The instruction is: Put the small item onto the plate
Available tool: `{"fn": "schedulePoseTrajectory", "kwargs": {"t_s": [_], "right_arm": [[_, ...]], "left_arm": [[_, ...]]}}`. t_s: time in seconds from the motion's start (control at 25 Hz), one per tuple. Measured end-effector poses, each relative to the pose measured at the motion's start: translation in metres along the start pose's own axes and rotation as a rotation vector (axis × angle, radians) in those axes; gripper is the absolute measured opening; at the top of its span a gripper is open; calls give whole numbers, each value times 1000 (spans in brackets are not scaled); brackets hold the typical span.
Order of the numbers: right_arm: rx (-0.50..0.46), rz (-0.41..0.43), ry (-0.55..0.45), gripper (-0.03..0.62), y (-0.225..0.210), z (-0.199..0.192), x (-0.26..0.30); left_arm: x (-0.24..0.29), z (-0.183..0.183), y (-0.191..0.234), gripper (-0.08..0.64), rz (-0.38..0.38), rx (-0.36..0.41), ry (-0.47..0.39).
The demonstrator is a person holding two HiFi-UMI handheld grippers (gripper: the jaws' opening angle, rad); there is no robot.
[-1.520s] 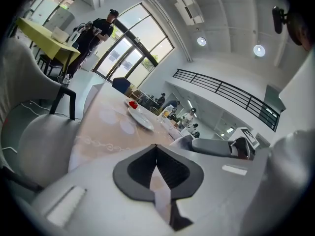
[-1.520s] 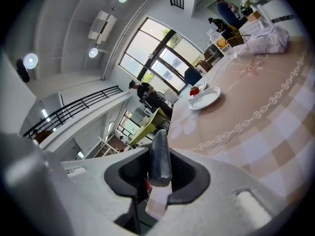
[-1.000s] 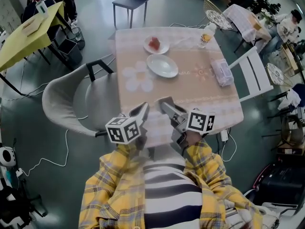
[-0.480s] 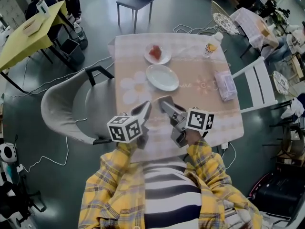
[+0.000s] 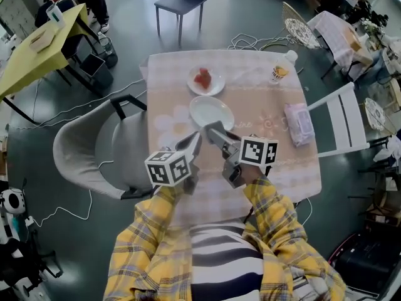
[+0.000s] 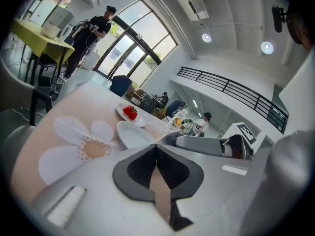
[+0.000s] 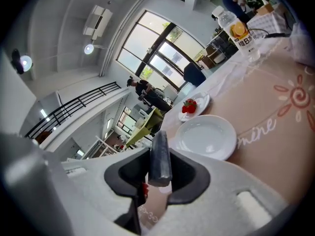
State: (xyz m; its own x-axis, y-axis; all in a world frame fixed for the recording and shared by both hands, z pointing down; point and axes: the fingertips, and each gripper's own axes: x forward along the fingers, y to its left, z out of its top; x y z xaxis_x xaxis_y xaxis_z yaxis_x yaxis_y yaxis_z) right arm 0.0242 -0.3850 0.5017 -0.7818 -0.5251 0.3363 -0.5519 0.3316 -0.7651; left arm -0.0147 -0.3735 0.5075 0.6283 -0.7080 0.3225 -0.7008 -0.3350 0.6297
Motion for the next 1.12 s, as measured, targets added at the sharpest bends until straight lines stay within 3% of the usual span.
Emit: {"fn": "schedulePoseTrajectory", "kwargs": {"t_s": [0.48,0.92,1.12], "right_arm": [[8,-22,38,103,-36,29,30],[122,-56,43,103,-64,39,49],[122,-123,56,103,-68,39,53]], "left_arm": [[39,23,13,-11,47,22,1],[59,33,32,-11,90,38,17],[59,33,32,-11,90,45,21]]}}
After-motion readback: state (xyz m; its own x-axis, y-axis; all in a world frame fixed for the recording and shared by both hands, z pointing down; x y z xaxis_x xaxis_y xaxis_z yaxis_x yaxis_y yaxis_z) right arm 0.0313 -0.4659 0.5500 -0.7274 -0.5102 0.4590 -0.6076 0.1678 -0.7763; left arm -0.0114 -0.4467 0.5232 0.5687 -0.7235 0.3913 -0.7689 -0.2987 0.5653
